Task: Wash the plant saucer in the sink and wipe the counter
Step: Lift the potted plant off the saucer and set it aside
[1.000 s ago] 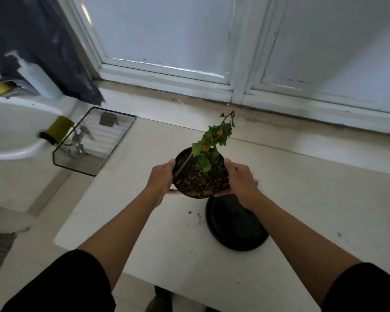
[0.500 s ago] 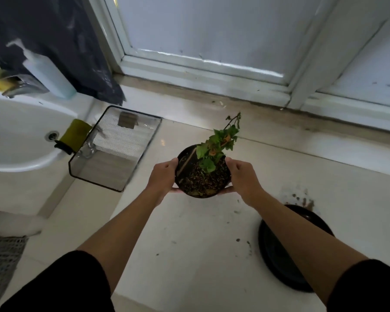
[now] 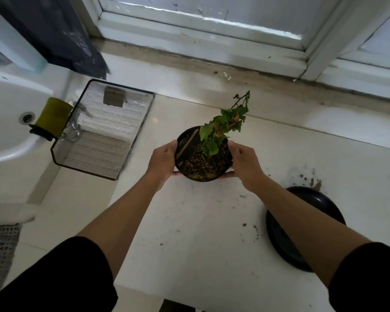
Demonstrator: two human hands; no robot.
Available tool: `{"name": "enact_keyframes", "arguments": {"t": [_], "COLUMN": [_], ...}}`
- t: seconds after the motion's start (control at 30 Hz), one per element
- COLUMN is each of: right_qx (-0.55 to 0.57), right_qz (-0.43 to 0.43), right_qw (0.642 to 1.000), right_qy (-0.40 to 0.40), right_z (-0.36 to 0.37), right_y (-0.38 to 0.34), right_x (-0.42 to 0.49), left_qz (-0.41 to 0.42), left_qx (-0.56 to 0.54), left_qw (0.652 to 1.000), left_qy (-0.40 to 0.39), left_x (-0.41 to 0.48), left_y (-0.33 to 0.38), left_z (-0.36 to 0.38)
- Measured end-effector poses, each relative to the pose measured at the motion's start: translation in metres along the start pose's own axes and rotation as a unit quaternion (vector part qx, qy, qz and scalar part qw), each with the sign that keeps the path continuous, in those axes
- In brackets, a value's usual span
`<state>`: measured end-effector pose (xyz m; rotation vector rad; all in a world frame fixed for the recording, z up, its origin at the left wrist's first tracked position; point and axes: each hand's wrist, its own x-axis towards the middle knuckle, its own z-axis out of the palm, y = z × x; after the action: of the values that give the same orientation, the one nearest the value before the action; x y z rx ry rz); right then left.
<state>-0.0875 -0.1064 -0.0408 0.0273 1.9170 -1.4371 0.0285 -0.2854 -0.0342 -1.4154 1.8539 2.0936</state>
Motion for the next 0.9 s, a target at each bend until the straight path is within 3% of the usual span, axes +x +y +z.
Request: {"name": "enact_keyframes", "arguments": {"t": [0.1,0.2,0.3,0.4,0.63,0.9], "right_qx": [-0.006,-0.007,-0.032,-0.097,-0.178,-0.312], "right_qz": [0.021,0.064,0.090,0.095,0.051,-0.038], "right_qw": [1.000,0.998,0.995,0.991,0.981,0.924], "right_qy": [-0.011,-0.001,-0.001,-0.003,0.056,0.217], "right_z": [-0.003,-0.012,-0.028,-0.053,-0.139,-0.254], "right_y": [0.002,0.007,0.020,0.036,0.072,0.118], "right_x": [0.000,-0.002,-0.009,-0.019,-0.049,-0.088], "left_qz": [-0.017,-0.084,-0.158,-0.179,-0.053,0.028], "left_qx": [-0.018,-0.012,0.076,0.171,0.267,0.310], "left_qw": [1.000,0.996,0.984,0.968,0.952,0.946], "left_qy": [0.003,0.028,0.032,-0.044,-0.138,-0.094], "left_x": [-0.007,-0.015,-0.029,-0.047,-0.076,-0.102], "left_y": [-0.005,-0.023,-0.050,-0.067,-0.072,-0.093], "left_z": [0.001,0.003,0.012,0.036,0.131,0.217]}}
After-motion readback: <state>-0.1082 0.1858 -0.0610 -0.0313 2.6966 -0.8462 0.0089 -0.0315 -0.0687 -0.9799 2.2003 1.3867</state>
